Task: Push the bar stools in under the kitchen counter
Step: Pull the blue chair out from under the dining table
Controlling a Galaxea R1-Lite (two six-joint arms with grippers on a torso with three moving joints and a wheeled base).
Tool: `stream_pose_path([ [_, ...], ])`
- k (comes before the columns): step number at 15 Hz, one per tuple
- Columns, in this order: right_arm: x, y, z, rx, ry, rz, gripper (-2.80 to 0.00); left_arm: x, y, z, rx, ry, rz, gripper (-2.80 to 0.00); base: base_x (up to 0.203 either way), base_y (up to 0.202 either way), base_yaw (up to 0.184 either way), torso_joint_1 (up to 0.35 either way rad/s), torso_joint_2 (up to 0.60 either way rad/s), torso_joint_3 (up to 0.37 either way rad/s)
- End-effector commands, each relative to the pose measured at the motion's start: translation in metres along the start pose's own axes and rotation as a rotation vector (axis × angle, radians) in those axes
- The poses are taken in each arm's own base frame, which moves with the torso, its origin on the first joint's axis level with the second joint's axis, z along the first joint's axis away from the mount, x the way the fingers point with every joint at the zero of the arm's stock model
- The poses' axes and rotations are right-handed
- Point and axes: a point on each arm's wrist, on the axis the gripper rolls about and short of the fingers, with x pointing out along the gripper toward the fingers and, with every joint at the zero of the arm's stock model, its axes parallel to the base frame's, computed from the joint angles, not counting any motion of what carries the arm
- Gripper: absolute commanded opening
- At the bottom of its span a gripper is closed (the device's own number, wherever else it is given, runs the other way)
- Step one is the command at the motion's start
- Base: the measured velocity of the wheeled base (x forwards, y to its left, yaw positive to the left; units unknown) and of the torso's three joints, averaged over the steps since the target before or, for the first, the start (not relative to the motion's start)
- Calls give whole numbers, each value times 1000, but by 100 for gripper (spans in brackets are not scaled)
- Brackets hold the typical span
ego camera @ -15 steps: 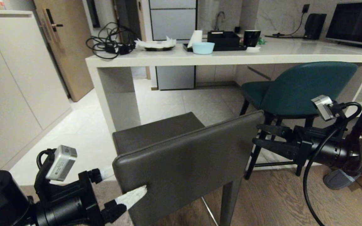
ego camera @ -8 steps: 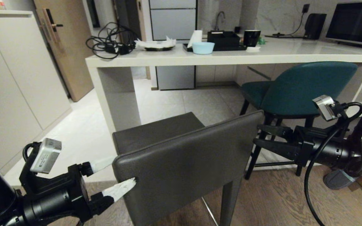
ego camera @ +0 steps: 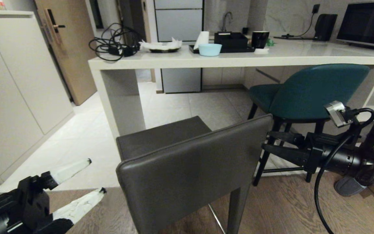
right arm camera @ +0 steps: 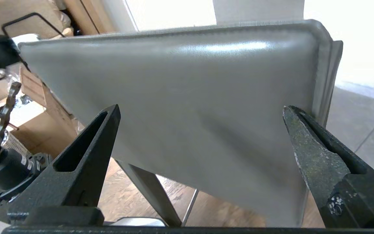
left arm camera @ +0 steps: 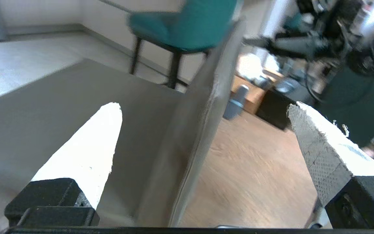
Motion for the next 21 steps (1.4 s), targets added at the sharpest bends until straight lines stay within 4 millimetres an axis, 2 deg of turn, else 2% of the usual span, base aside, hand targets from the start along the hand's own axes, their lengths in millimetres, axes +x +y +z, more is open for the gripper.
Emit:
stream_pose_path([
  [1, -5, 5, -2, -7, -8, 0, 0, -29, -15, 12, 51, -77, 63, 0, 0, 0, 0, 0, 0, 0],
  [3, -11, 1, 4, -36, -60, -102, 0, -42, -16, 23, 55, -96, 204, 0, 0, 0, 0, 0, 0, 0],
  [5, -27, 0, 26, -69, -188, -281, 0, -55, -19, 40, 60, -113, 395, 0, 0, 0, 0, 0, 0, 0],
  [7, -42, 13, 48, -85, -311, -395, 0, -67, -31, 55, 71, -113, 553, 0, 0, 0, 0, 0, 0, 0],
  [9, -58, 33, 61, -87, -386, -515, 0, -76, -45, 51, 157, -86, 629, 0, 0, 0, 0, 0, 0, 0],
  [13, -92, 73, 69, -20, -299, -777, 0, -79, -63, 50, 163, -67, 439, 0, 0, 0, 0, 0, 0, 0],
  [16, -118, 109, 80, -108, -332, -888, 0, -78, -71, 60, 129, -69, 254, 0, 0, 0, 0, 0, 0, 0],
  [18, -136, 133, 76, -180, -322, -937, 0, -82, -77, 60, 138, -81, 218, 0, 0, 0, 0, 0, 0, 0],
  [21, -160, 163, 62, -238, -337, -967, 0, -100, -93, 43, 127, -68, 178, 0, 0, 0, 0, 0, 0, 0],
])
